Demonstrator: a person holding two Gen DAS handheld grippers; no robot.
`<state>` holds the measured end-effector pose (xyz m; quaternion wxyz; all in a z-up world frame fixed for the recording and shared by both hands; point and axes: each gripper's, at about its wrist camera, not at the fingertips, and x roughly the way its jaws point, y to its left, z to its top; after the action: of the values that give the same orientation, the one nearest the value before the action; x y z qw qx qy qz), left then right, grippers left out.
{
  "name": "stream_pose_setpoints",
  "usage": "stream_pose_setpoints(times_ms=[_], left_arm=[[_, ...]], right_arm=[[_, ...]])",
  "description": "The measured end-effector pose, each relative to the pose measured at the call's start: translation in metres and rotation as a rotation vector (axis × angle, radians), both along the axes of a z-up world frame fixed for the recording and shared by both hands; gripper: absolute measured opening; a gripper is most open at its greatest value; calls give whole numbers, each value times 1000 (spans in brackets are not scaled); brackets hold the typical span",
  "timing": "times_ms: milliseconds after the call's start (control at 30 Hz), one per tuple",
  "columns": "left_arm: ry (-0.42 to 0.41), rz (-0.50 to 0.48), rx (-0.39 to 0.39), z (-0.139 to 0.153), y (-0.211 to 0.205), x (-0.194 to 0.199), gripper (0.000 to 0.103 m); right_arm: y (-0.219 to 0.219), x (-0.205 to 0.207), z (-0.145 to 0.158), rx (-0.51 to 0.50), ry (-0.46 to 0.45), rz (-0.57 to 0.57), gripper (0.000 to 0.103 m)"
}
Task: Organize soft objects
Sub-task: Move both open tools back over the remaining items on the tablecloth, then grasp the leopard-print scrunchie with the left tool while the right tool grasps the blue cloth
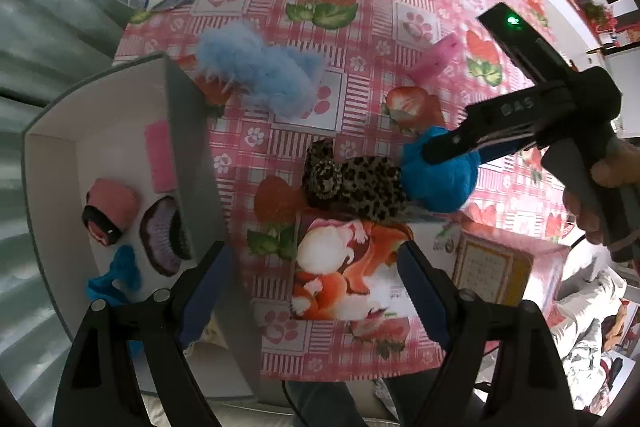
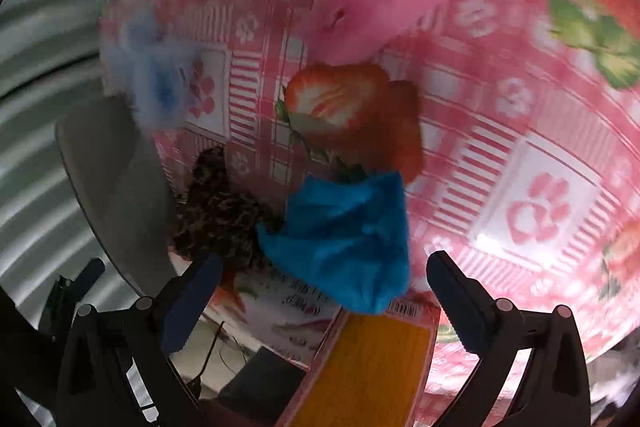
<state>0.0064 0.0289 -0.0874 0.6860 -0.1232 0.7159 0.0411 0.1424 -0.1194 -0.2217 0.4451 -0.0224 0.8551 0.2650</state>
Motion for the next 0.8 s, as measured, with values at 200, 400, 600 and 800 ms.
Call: stream_pose_setpoints(times_ms=[200, 400, 600, 800], left_arm=[[60, -8, -5, -28, -9, 25, 87], [141, -20, -12, -57, -18, 46, 87], [234, -19, -32, -90, -26, 65, 87], [325, -4, -50, -116, -26, 81, 87]], right_arm=[[5, -11, -18, -16, 24, 84, 88], [-17, -13, -18, 33, 8, 74, 36], [-60, -2, 5, 113, -65, -60, 36], [-93, 3, 31, 172, -132, -166, 36]])
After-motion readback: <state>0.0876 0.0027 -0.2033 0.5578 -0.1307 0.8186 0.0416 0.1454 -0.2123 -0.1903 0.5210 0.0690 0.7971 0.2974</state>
